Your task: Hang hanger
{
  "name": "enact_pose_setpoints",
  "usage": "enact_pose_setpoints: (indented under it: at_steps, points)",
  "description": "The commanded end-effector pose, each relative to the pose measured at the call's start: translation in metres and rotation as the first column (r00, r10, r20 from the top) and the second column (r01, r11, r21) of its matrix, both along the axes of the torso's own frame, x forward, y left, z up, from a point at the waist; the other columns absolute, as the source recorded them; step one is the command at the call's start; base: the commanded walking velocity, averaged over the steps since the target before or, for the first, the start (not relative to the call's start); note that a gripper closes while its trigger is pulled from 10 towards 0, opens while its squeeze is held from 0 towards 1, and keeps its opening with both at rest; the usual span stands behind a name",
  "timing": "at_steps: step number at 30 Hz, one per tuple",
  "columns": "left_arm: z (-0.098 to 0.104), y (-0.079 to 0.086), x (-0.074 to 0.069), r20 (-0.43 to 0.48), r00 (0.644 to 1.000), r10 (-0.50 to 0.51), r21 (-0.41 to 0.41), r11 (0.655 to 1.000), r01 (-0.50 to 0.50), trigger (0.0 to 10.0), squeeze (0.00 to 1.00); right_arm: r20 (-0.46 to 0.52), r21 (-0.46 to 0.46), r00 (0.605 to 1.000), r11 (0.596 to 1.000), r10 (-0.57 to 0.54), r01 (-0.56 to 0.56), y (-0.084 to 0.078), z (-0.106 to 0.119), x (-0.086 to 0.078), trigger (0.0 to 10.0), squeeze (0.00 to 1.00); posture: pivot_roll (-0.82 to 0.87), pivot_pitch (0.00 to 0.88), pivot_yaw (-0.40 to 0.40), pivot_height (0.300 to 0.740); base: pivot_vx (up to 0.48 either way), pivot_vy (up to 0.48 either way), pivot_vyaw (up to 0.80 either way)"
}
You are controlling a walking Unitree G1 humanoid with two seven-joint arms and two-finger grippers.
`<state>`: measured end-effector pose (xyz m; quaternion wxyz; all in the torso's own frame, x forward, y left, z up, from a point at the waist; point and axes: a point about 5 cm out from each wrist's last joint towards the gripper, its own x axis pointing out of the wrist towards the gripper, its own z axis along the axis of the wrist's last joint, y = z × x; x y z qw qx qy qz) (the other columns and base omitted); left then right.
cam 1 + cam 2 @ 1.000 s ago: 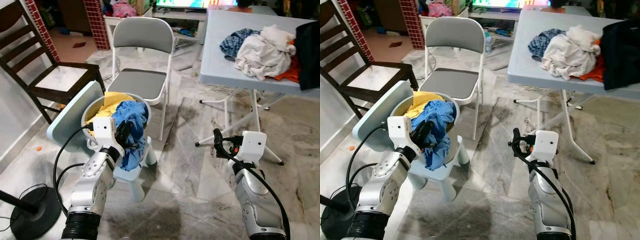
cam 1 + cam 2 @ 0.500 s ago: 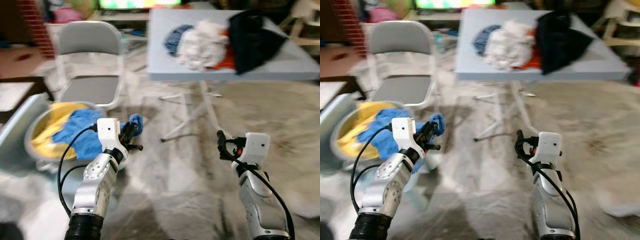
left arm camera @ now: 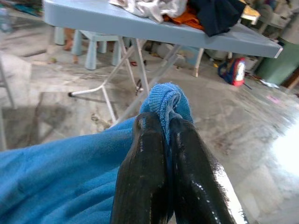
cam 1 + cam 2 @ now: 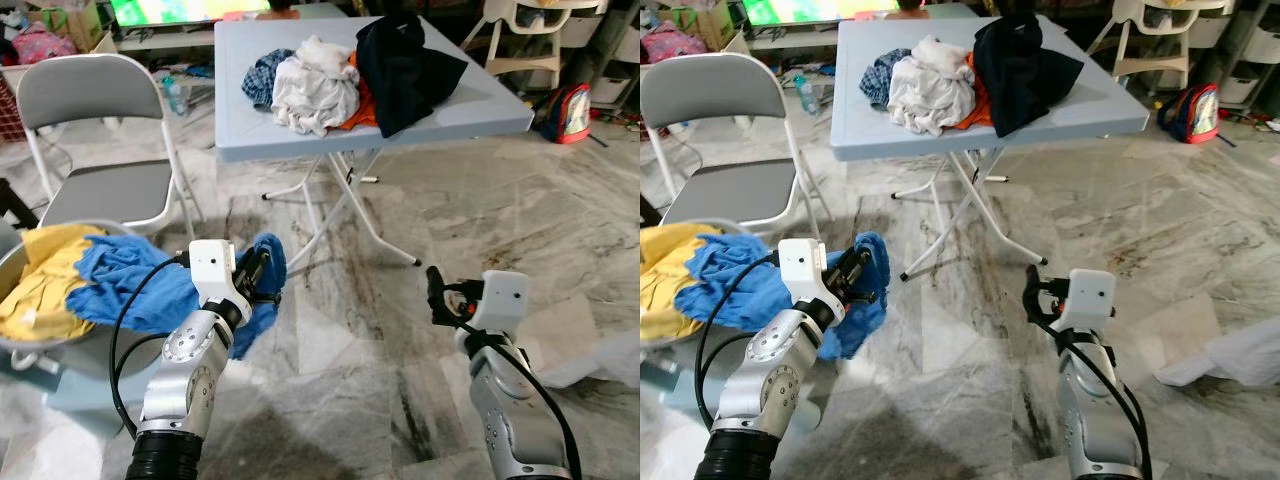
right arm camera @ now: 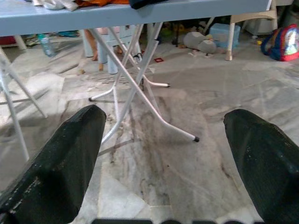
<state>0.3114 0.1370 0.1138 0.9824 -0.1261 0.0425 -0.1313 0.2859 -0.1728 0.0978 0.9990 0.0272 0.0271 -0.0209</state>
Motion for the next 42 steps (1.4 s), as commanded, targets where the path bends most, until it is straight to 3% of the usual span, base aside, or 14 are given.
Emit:
enact_pose_setpoints:
  at_steps: [1,10,16,20,28,42]
  points:
    - [0.006,0.001,0.003,0.015,1.0,0.0,-0.002,1.0,0.0,10.0,0.0,0.007,-0.004,1.0,1.0,-0.008,0.008,-0.001,0.002,-0.001,10.0,0.0,0.1,0.133,0.02,0.74,0.0,0.0,0.0]
    - [0.019,-0.003,0.011,0.076,0.996,-0.042,-0.022,0.999,0.043,10.0,0.0,0.007,0.002,1.0,1.0,-0.015,0.015,0.0,0.001,-0.002,10.0,0.0,0.09,0.132,0.033,0.74,0.0,0.0,0.0]
    - [0.031,-0.025,0.02,0.117,0.987,-0.107,-0.032,0.993,0.112,10.0,0.0,0.008,0.004,1.0,1.0,-0.011,0.011,0.003,0.001,-0.001,10.0,0.0,0.08,0.13,0.033,0.74,0.224,0.0,-0.15]
    - [0.034,-0.03,0.022,0.126,0.985,-0.118,-0.038,0.992,0.124,10.0,0.0,0.01,0.004,1.0,1.0,-0.008,0.008,0.004,0.001,0.0,10.0,0.0,0.08,0.13,0.035,0.74,0.322,0.0,-0.5]
    - [0.027,-0.023,0.022,0.111,0.988,-0.106,-0.027,0.994,0.109,10.0,0.0,0.009,-0.001,1.0,1.0,-0.014,0.014,0.003,0.001,-0.003,10.0,0.0,0.08,0.132,0.037,0.74,0.34,0.0,-0.6]
    - [0.026,-0.019,0.024,0.104,0.988,-0.113,-0.012,0.993,0.114,10.0,0.0,0.008,-0.003,1.0,1.0,-0.002,0.002,0.006,0.001,0.002,10.0,0.0,0.09,0.126,0.038,0.74,0.354,0.271,-0.64]
